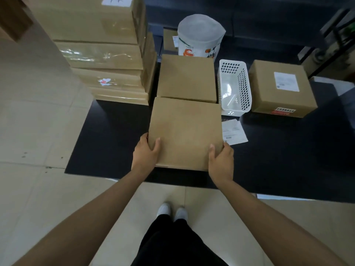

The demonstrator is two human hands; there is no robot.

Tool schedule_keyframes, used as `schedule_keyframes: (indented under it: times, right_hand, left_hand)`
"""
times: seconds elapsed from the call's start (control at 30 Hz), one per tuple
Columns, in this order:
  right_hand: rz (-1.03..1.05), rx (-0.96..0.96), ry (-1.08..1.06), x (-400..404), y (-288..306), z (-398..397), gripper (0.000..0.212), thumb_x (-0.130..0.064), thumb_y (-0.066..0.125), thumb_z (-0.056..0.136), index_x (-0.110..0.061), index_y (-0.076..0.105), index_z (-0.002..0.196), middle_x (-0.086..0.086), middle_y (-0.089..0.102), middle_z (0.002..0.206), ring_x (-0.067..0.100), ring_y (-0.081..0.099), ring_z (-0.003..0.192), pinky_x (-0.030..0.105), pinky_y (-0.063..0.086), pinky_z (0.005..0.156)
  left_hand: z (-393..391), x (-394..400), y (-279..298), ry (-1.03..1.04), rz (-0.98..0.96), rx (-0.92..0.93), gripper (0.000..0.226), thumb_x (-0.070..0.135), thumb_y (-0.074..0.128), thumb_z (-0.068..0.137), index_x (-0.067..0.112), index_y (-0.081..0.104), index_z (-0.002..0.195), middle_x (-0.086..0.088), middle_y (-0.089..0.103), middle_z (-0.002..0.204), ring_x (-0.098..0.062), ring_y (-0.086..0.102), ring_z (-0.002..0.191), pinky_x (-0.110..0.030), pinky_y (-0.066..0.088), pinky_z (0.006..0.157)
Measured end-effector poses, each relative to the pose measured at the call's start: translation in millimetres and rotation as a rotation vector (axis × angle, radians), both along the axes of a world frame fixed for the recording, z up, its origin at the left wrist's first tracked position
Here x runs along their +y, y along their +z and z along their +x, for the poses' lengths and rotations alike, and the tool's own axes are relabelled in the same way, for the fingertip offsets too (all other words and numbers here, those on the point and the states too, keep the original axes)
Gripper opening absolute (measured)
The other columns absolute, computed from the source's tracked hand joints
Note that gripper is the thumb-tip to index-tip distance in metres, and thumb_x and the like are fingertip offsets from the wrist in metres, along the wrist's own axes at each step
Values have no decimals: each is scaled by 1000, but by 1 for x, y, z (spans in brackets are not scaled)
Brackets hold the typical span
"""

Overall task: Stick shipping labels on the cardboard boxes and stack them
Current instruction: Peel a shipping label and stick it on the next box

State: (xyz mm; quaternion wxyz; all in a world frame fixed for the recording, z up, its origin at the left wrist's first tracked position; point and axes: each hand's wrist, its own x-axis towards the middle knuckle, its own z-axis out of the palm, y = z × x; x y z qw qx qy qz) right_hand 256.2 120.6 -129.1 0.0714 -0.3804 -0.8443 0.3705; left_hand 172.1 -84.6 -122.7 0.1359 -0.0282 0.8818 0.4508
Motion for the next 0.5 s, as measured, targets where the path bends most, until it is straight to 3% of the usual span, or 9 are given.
schedule_keyframes:
  times: [0.3,0.5]
  right_hand:
    - [-45,-113,9,-8,-25,3,56,-40,46,98,-3,36,138,16,41,135,31,47,119,45,42,102]
    - [-35,-180,41,-9,-20,2,57,-39,45,99,-2,32,140,19,40,137,34,46,120,45,40,103]
  left_hand:
    - [1,-8,-34,-33,-38,-67,60,50,47,94,13,36,140,-5,52,129,-22,54,112,-43,49,94]
    - [1,-8,-26,-86,-109,-45,60,47,45,96,11,31,142,-9,50,131,-26,56,110,-39,49,87]
